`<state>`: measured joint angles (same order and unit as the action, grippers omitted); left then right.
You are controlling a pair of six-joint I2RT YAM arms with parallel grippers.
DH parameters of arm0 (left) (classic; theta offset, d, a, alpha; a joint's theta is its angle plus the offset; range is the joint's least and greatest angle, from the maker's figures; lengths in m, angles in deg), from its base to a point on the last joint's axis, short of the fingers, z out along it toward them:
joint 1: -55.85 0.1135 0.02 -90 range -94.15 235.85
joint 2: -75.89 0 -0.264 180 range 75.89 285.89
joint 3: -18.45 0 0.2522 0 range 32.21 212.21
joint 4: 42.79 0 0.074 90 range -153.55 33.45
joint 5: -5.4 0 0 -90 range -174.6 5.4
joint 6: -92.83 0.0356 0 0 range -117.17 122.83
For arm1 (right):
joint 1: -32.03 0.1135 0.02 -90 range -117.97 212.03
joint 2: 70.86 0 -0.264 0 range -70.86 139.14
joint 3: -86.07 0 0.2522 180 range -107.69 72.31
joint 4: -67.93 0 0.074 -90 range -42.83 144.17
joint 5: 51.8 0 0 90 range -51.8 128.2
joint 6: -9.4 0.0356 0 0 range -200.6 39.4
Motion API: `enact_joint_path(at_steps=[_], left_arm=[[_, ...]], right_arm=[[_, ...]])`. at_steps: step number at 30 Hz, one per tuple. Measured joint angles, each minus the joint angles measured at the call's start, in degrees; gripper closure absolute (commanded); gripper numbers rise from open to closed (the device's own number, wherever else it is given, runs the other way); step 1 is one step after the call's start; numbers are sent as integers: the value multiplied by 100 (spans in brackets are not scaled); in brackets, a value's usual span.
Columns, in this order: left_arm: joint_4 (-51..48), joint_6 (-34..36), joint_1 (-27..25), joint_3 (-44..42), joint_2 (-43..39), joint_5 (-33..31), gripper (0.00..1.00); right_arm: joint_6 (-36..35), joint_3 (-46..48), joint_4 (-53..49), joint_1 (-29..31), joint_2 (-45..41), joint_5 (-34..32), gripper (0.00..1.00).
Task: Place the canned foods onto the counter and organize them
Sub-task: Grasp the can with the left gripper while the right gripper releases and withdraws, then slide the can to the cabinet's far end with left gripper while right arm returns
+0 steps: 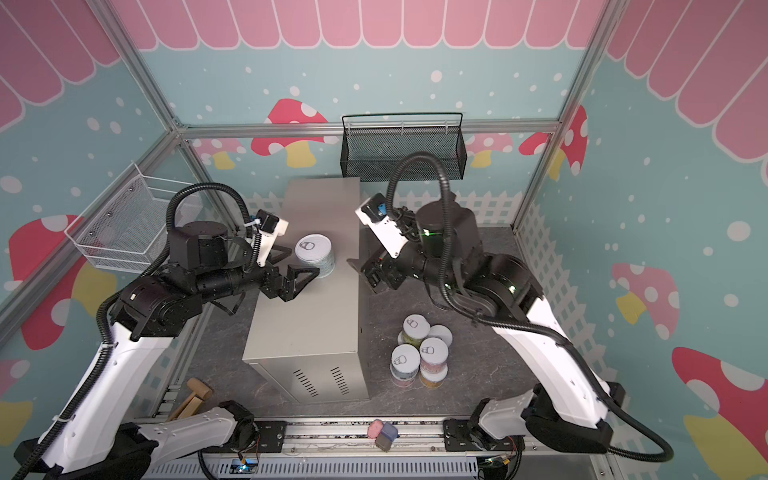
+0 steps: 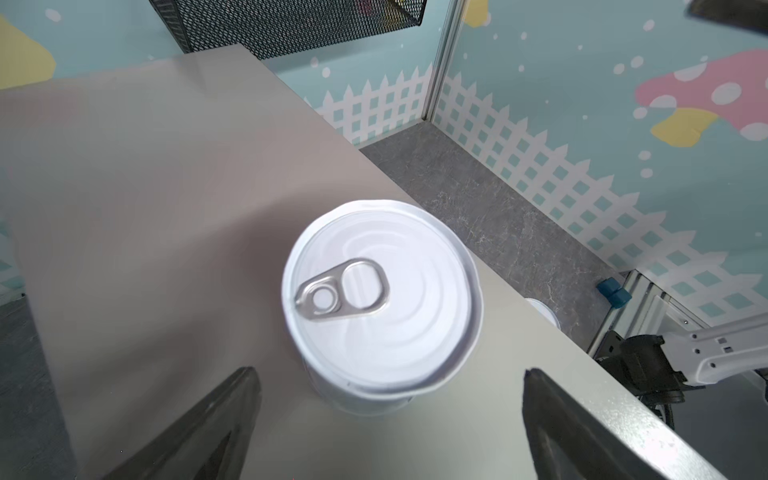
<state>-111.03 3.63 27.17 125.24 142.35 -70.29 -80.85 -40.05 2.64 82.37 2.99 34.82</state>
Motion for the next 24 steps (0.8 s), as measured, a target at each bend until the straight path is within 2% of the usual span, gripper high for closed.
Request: enact_joint_path(at_steps=[2, 6, 8, 19, 24], left_arm=[[61, 9, -155, 22, 114, -201, 7], [155, 9, -328, 175, 365, -564, 35], [203, 20, -387, 254, 463, -708, 39], [426, 44, -483, 289, 623, -1279, 41], [599, 138, -483, 369, 817, -1377, 23]], right_arm=[[76, 387, 48, 0, -428, -190, 1], [166, 1202, 214, 2, -1108, -446, 1], [190, 1561, 293, 2, -1333, -472, 1], [160, 2962, 863, 0, -1937, -107, 1], [133, 3209, 1073, 2, -1965, 96, 1]])
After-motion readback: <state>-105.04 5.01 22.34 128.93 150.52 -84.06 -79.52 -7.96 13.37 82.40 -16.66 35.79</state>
